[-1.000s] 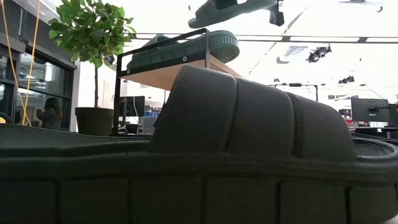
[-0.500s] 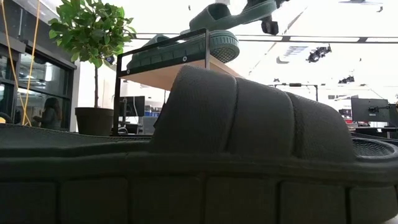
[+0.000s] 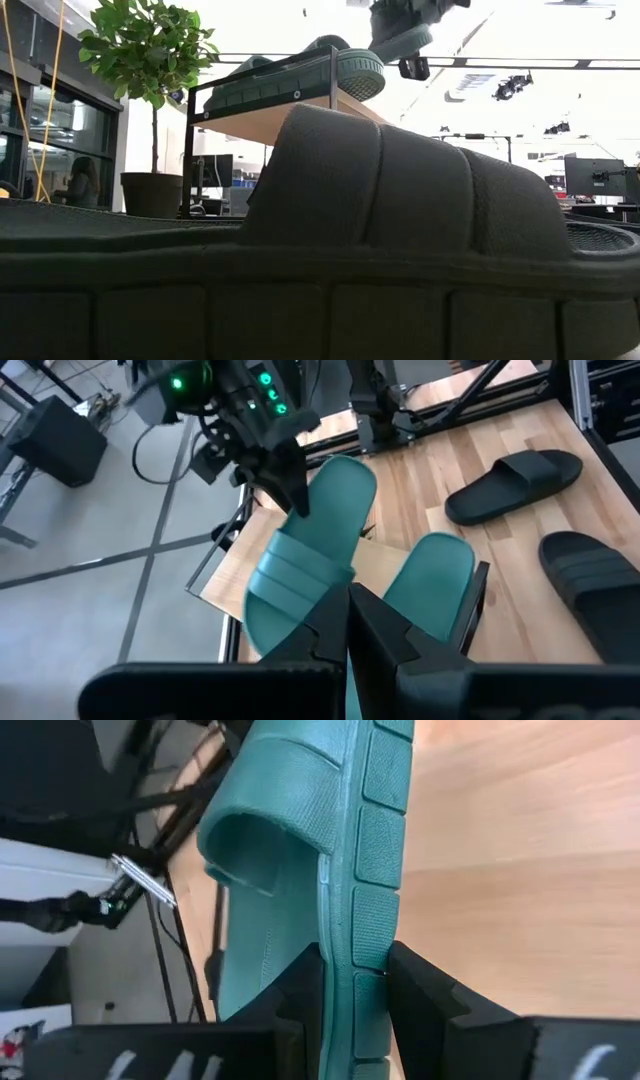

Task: Pick and place slides into the shelf
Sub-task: Put the blue slide on the shelf

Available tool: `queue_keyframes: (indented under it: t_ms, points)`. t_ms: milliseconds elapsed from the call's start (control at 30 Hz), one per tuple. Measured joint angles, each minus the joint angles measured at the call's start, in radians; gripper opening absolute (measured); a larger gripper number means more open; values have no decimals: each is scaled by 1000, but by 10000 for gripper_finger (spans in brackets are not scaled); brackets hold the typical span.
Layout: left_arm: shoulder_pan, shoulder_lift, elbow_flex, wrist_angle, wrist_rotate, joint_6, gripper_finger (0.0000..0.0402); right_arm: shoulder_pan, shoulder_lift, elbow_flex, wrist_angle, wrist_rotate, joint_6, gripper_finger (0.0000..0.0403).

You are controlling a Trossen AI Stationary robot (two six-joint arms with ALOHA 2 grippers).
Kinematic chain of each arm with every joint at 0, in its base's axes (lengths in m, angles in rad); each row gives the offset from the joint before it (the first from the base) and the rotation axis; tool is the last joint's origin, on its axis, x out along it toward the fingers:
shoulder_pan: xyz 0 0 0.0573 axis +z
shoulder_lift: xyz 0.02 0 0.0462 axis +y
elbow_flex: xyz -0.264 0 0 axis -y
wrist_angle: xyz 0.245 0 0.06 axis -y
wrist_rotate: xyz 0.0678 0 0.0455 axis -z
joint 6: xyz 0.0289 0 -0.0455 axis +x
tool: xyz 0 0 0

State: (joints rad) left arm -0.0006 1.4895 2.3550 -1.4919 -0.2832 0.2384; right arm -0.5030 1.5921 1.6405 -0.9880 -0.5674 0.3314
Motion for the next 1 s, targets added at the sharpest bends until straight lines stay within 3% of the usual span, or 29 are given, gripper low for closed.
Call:
queue_keyframes:
  t_ms: [633, 1000]
  points:
    - [0, 0, 0, -4, 0, -1, 0, -49, 17, 0, 28, 32, -22, 70]
    - [0, 0, 0, -4, 0, -11, 0, -67, 7, -188, 223, -44, 54, 54]
